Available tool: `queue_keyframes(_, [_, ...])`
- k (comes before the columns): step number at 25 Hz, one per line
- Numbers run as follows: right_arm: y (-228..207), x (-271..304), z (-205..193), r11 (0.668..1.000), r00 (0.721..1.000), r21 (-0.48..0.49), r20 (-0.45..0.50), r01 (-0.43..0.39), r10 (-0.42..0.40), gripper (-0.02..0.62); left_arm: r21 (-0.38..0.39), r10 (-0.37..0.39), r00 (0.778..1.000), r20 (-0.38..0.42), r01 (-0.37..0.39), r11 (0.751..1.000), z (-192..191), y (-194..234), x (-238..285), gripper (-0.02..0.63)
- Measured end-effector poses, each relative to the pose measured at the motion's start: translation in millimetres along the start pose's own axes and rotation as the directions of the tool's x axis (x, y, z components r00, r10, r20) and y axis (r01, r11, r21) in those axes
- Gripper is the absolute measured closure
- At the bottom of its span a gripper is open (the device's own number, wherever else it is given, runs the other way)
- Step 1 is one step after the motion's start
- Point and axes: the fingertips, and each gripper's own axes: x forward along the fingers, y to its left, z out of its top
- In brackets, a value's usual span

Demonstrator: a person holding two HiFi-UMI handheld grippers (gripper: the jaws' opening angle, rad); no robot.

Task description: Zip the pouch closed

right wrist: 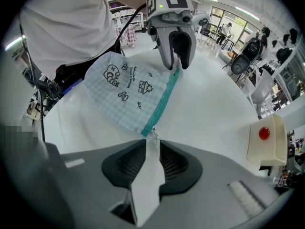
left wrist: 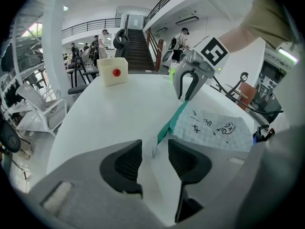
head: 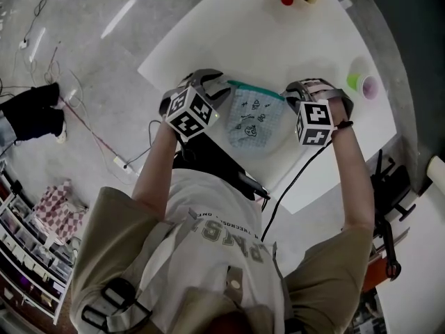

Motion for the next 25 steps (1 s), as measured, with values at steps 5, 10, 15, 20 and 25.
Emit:
queue_keyframes(5, [-1,-5,2,0.999,0.999,0.036,0.02,0.032,-0.032,0.503,-0.042,0.009,1.0,0.019,-0.009,0.999,0,2,-1,0.422])
queue_keyframes(10, [-2,-12,3,0.995,0.997,0.067,0.03,0.067,-0.069,0.503,-0.07,0.025,0.998,0.049,-0.022,0.997,4,2,-5,0.422])
queue_keyframes(15, [-5,-27,6,0.984,0.991,0.132,0.048,0.121,-0.128,0.503,-0.109,0.045,0.995,0.09,-0.035,0.993,11,2,-10,0.422])
queue_keyframes(20, [-12,-47,12,0.932,0.96,0.288,0.109,0.219,-0.259,0.503,-0.152,0.083,0.987,0.134,-0.063,0.986,23,0,-24,0.423])
queue_keyframes(25, [-13,-74,19,0.824,0.887,0.456,0.141,0.336,-0.44,0.503,-0.167,0.14,0.972,0.187,-0.109,0.98,32,-5,-43,0.422])
